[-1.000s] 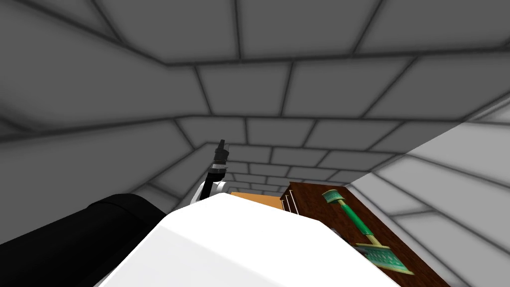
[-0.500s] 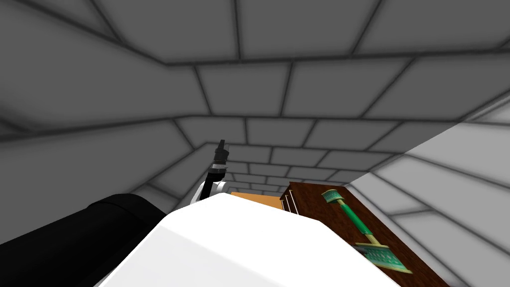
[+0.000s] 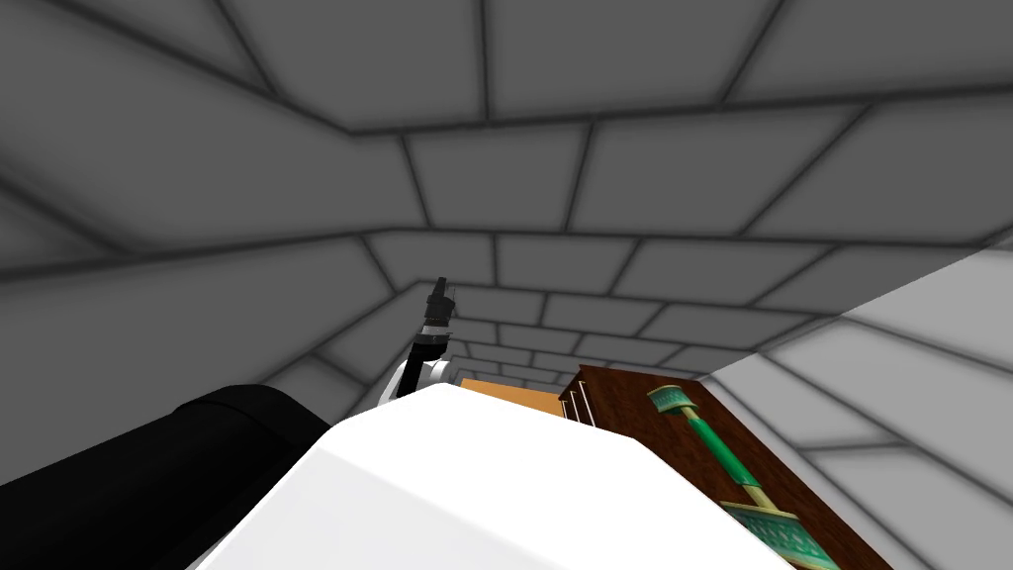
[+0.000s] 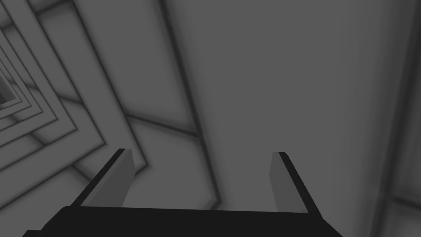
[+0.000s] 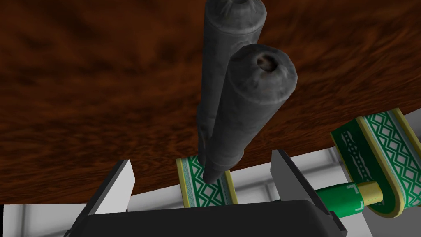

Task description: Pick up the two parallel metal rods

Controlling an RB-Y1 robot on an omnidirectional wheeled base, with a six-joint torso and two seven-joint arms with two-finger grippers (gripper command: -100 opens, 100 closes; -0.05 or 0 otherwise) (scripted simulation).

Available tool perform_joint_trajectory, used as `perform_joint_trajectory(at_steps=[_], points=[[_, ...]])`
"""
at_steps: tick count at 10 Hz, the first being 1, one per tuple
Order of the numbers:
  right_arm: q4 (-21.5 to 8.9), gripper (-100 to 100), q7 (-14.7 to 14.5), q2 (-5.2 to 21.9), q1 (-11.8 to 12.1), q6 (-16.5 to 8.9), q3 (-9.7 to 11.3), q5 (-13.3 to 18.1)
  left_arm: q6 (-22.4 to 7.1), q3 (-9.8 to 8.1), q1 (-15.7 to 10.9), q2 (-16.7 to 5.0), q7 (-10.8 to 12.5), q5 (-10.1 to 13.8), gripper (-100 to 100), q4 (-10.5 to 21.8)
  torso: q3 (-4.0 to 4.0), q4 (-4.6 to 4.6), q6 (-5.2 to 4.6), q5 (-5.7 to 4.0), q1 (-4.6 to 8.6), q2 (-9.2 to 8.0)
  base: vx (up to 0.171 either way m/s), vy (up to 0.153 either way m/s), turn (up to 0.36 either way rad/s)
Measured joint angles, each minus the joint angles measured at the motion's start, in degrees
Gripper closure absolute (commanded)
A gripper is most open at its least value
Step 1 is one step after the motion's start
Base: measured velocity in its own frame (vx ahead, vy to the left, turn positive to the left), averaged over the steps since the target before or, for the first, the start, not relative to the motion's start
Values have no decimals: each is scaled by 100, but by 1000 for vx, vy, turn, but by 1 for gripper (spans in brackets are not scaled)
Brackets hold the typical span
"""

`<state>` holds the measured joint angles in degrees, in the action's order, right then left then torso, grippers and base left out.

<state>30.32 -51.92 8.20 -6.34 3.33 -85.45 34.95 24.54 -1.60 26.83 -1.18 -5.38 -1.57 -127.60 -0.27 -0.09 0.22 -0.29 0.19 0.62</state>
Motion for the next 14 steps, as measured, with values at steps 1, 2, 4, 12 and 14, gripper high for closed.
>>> perform_joint_trajectory(at_steps=[1, 2, 4, 12, 14], points=[[-106, -100, -246, 38, -41, 79, -315, 42, 0, 0, 0, 0, 0, 0, 0, 0, 0, 0, 0, 0, -1, -1, -23, -10, 355], [128, -100, -298, -140, 47, 125, -281, -133, 0, 1, -2, 0, 0, 0, 0, 0, 6, -3, 7, 0, -1, -9, -20, -33, 218], [45, -100, -587, -142, 6, 306, -598, -188, 0, 0, 0, 0, 0, 0, 0, 0, 3, -1, 0, -2, 8, -4, 3, -28, 8], [69, 100, -1262, -186, -61, 292, -1493, -187, 0, 0, 0, 0, 0, 0, 0, 0, -2, 17, -25, -20, 15, -13, 1, -2, 4], [69, 100, -1260, -187, -53, 288, -1497, -187, 0, 0, 0, 0, 0, 0, 0, 0, 0, 13, -18, -20, 18, -13, 0, 0, 0]])
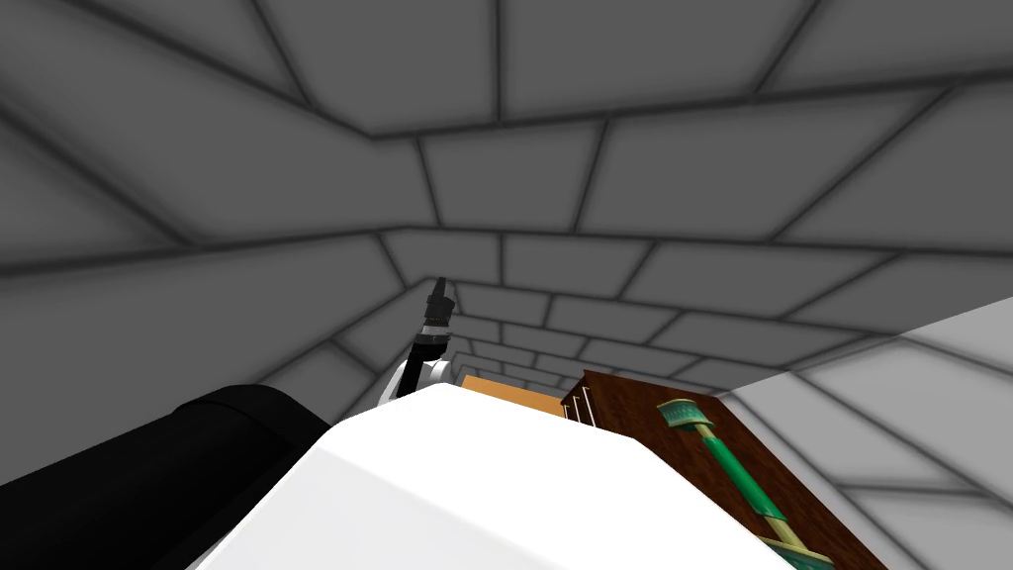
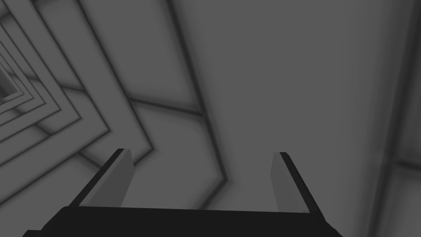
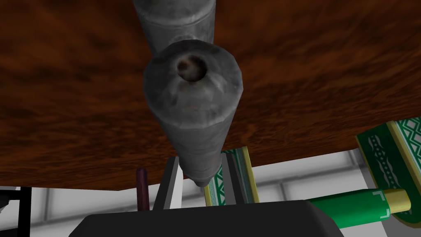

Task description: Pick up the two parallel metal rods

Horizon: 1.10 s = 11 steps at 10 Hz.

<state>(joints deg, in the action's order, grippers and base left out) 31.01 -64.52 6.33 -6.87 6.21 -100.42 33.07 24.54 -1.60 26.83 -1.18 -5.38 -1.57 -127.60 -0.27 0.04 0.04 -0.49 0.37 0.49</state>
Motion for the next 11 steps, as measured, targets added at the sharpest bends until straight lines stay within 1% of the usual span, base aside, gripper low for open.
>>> perform_joint_trajectory(at_steps=[1, 2, 3, 4, 5, 7, 8, 9, 10, 11], points=[[0, 0, -1, 0, 0, 0, 1, 0, 0, 0, 0, 0, 0, 0, 0, 0, 0, 0, -1, 0, 0, 0, 0, 0, 0], [0, 100, -1, 0, 0, 0, 1, 1, 0, 0, 0, 0, 0, 0, 0, 0, 0, 0, -1, 0, 0, 0, 38, -45, -213], [-114, 100, 82, 133, 12, -100, 91, 112, 0, -1, 1, 0, 0, 0, 0, 0, -7, 4, -8, 5, 19, 11, 40, -53, -162], [-139, 100, 203, 192, 29, -190, 207, 178, 0, -1, 1, -1, 0, 0, 0, 0, -8, 5, -6, 2, 25, 13, 4, -5, -15], [-54, 100, 389, 164, 68, -261, 423, 173, 0, 0, 0, 0, 0, 0, 0, 0, -3, 1, 0, 2, 13, 6, -6, 8, 22], [-17, 100, 735, 150, 60, -301, 788, 181, 0, 0, 0, 0, 0, 0, 0, 0, 1, -4, 5, 5, 6, 2, -4, 6, 17], [-64, 100, 817, 160, 33, -259, 862, 207, 0, 0, 0, 0, 0, 0, 0, 0, 2, -5, 5, 4, 5, 0, 0, 0, 0], [-110, 100, 849, 182, 25, -230, 906, 214, 0, 0, 0, 0, 0, 0, 0, 0, 2, -3, 2, 6, 7, -1, 42, -30, -183], [-39, 100, 1033, 214, 62, -385, 1155, 274, 0, -1, 1, 0, 0, 0, 0, 0, -4, 3, -9, 11, 19, 7, 38, -22, -178], [-98, 100, 1159, 294, 32, -502, 1233, 372, 0, -1, 1, 0, 0, 0, 0, 0, -5, 3, -7, 9, 20, 8, 8, -7, -39]])
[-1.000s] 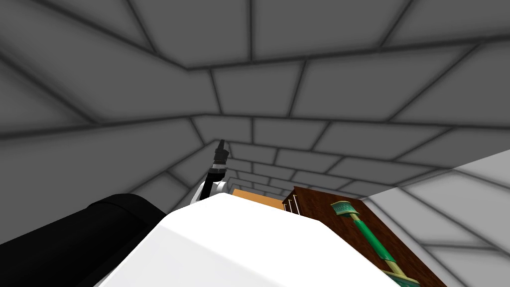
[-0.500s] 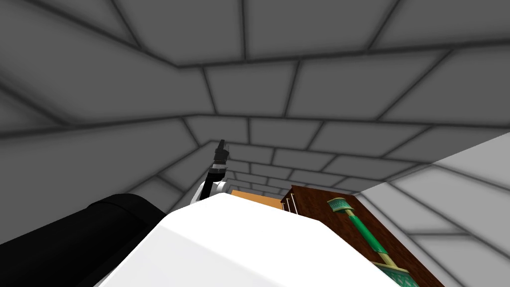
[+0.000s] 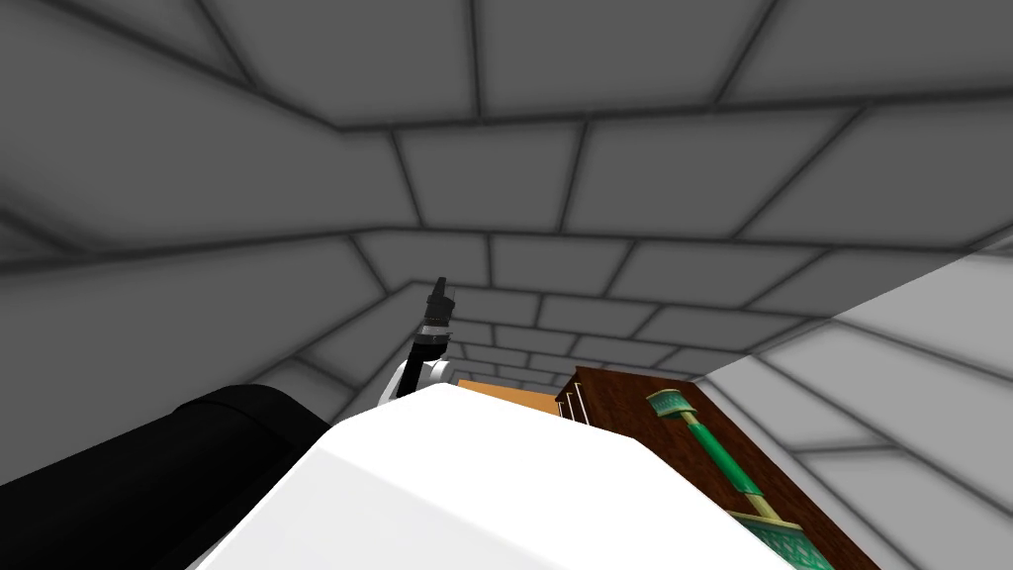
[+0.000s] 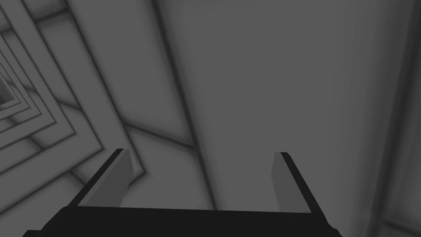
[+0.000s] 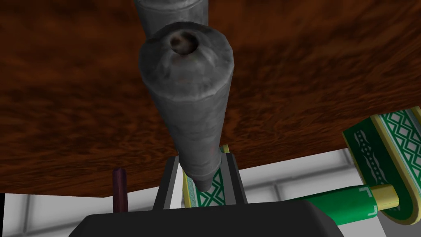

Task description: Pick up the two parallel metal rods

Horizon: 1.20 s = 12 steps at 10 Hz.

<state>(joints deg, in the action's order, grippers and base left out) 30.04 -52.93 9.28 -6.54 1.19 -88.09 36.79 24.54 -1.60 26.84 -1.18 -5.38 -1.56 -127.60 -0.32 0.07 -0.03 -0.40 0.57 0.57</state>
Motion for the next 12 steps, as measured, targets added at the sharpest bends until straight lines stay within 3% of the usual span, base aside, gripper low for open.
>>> perform_joint_trajectory(at_steps=[1, 2, 4, 5, 6, 8, 9, 10, 12], points=[[27, 100, 153, 12, 16, -82, 178, 2, 0, 0, -1, 0, 0, 0, 0, 0, 4, -3, 4, 0, -5, -6, -5, 6, 17], [-103, 100, 254, 83, -10, -41, 191, 70, 0, 1, -1, 0, 0, 0, 0, 0, 8, -5, 6, 0, -10, -11, -3, 4, 12], [85, 100, 634, -22, 55, -134, 669, -31, 0, 1, -1, 0, 0, 0, 0, 0, 10, -8, 6, 1, -14, -13, 1, 1, -8], [-33, 100, 685, 39, 11, -85, 707, 31, 0, 1, -1, 0, 0, 0, 0, 0, 10, -9, 7, 2, -12, -13, -6, 9, 24], [46, 100, 744, 4, 36, -110, 885, -14, 0, 1, -1, 0, 0, 0, 0, 0, 12, -8, 8, 3, -16, -16, 15, 12, -159], [96, 100, 1065, 79, 35, -388, 1282, 125, 0, 0, 0, 1, 0, 0, 0, 0, 10, 1, -12, 7, -24, -22, -11, 40, -240], [11, 100, 1213, 137, 7, -419, 1373, 217, 0, 1, -1, 1, 0, 0, 0, 0, 14, -3, -7, 8, -26, -26, -16, 18, -30], [-134, 100, 1307, 177, -70, -336, 1234, 421, 0, 1, -1, 0, 0, 0, 0, 0, 14, -7, 1, 6, -21, -23, -6, 8, 22], [-28, 100, 1580, 141, -17, -394, 1452, 287, 0, 1, -1, 0, 0, 0, 0, 0, 13, -7, -2, 7, -15, -20, 0, 0, 0]])
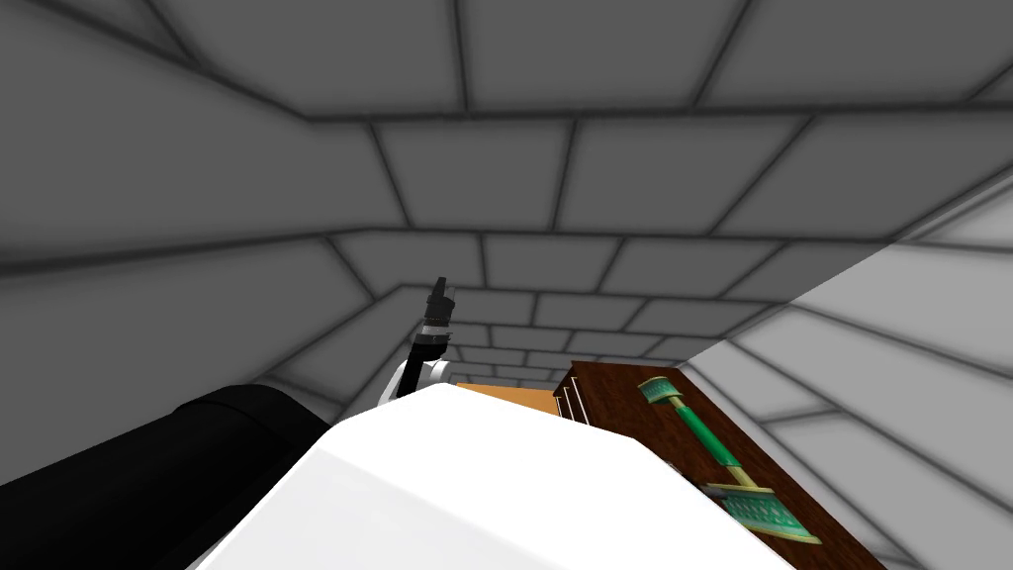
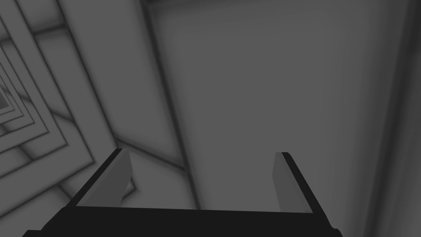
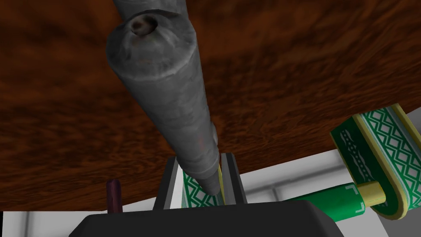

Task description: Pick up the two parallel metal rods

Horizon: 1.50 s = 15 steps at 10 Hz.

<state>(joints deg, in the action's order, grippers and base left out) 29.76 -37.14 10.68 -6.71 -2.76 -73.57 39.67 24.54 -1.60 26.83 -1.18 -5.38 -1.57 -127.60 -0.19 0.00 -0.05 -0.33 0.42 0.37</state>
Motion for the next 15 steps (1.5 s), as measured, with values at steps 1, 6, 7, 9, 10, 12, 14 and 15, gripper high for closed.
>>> perform_joint_trajectory(at_steps=[1, 6, 7, 9, 10, 12, 14, 15], points=[[81, 100, 104, -20, 53, -55, 247, -118, 0, 0, 0, 0, 0, 0, 0, 0, 0, 0, 1, 0, 0, 1, 0, 0, 0], [53, 100, 549, 104, 46, -348, 792, 117, 0, 0, 0, 0, 0, 0, 0, 0, 1, 1, 1, 1, -3, -3, -7, 3, -107], [-27, 100, 724, 131, -14, -341, 802, 263, 0, 0, 0, 0, 0, 0, 0, 0, -1, 0, 4, 1, -4, 2, 0, 0, 0], [69, 100, 1009, 116, 32, -424, 1272, 66, 0, 0, 0, 0, 0, 0, 0, 0, -1, -1, 4, 2, -3, 3, 0, 0, 0], [73, 100, 1077, 111, 47, -404, 1461, 60, 0, 0, 0, 0, 0, 0, 0, 0, -1, 0, 3, 2, -4, 2, 10, 3, -202], [120, 100, 1362, 199, 75, -683, 1951, 160, 0, 0, 1, 0, 0, 0, 0, 0, -2, 6, -10, 5, -3, -2, -1, 3, -158], [143, 100, 1616, 218, 97, -781, 2424, 116, 0, 0, 0, 0, 0, 0, 0, 0, -1, 1, 6, 3, -6, 2, -3, 0, 20], [25, 100, 1832, 230, 35, -711, 2506, 351, 0, 0, 0, 0, 0, 0, 0, 0, -3, 1, 6, 3, -7, 4, 0, 0, 0]])
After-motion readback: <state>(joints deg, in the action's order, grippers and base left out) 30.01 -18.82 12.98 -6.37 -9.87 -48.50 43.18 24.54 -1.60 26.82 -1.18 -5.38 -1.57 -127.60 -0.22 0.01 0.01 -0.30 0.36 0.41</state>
